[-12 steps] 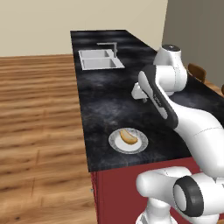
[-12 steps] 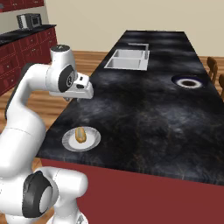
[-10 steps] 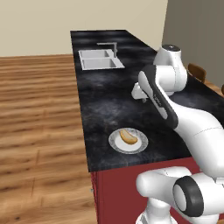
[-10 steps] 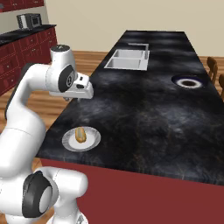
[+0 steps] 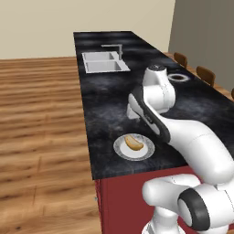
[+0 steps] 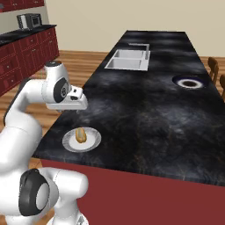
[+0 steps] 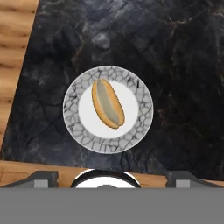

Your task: Move the hot dog bun to the plate on the dining table and place the condiment next to that plate. Then navigate to the fridge and take the sausage and place it on the plate as well.

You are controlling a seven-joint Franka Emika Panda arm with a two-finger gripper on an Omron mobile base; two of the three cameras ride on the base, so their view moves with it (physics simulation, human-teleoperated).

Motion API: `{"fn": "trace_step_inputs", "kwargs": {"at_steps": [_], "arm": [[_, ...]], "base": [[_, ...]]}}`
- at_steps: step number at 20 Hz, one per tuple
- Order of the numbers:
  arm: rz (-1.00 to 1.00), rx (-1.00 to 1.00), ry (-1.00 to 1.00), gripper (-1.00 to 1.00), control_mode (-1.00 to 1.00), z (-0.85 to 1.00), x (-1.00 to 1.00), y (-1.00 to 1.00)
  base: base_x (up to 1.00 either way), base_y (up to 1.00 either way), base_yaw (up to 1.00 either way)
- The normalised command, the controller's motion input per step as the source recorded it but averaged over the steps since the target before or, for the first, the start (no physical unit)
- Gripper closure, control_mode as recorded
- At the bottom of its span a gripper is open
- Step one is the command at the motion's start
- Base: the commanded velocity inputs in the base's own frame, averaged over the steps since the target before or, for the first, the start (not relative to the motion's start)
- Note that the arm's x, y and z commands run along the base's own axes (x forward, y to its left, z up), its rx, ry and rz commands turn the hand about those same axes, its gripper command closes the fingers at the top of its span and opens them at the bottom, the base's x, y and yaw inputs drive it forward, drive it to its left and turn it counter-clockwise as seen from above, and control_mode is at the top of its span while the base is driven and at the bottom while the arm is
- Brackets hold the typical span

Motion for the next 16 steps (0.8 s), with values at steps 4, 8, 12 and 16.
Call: {"fn": "trace_step_inputs", "kwargs": {"at_steps": [4,8,12,16], "arm": [[0.00,-0.01,0.11,-1.00,-1.00,-0.99,0.12,0.01],[0.00,0.00,0.09,-1.00,-1.00,-0.67,0.12,0.00],[0.00,0.00,0.11,-1.00,-1.00,-0.46,0.41,0.00],[0.00,0.00,0.09,-1.00,-1.00,-0.42,0.42,0.00]], "base": [[0.00,0.00,0.00],[0.00,0.00,0.00],[0.00,0.00,0.00],[0.00,0.00,0.00]]}}
